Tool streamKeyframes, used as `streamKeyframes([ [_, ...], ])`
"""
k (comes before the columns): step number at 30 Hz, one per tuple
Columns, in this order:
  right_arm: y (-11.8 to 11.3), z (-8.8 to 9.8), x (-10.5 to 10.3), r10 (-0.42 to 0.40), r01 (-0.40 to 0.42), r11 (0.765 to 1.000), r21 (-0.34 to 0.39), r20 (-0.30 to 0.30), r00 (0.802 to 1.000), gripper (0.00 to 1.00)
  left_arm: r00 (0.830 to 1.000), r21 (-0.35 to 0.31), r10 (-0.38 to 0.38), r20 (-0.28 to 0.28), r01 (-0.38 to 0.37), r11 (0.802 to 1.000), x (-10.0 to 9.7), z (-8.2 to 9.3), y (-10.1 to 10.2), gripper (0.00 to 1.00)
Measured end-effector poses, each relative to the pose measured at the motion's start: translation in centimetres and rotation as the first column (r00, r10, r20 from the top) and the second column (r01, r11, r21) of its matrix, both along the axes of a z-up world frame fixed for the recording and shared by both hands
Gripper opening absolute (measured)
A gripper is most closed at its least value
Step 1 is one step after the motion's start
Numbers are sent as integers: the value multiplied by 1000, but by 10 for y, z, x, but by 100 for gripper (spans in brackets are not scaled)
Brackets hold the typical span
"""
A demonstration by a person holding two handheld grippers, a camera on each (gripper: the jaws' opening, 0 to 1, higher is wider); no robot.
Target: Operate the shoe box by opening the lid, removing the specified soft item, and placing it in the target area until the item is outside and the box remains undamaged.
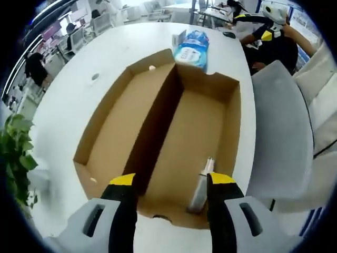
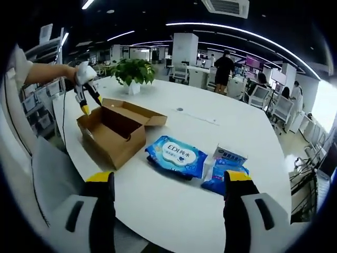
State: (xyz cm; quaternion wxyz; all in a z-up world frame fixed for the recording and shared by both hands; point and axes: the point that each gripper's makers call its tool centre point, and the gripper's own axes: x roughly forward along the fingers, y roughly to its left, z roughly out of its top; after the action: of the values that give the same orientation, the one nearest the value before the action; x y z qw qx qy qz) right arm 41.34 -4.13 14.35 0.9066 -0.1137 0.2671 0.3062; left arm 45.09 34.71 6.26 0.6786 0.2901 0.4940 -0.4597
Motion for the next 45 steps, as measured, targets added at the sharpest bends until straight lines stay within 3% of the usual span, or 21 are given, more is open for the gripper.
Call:
streamKeyframes([
  [6, 3, -2, -7, -10, 10, 1000, 6, -9, 1000, 81, 992, 45, -79, -96, 83, 996, -11, -18, -3, 55],
  [10, 2, -2, -10, -29, 29, 999, 21, -12, 1000, 80, 976, 77, -130, -172, 145, 986, -22, -30, -3, 56],
  [26, 0, -12, -19, -54, 54, 999, -2, -41, 998, 80, 942, 130, -231, -243, 268, 955, -29, -64, -6, 58],
  [39, -2, -17, -15, -82, 81, 997, -17, -65, 995, 77, 951, 119, -236, -199, 263, 957, -30, -79, 0, 54],
  [45, 1, -19, -15, -75, 74, 997, -24, -68, 995, 77, 968, 118, -192, -164, 212, 970, -26, -85, 2, 52],
])
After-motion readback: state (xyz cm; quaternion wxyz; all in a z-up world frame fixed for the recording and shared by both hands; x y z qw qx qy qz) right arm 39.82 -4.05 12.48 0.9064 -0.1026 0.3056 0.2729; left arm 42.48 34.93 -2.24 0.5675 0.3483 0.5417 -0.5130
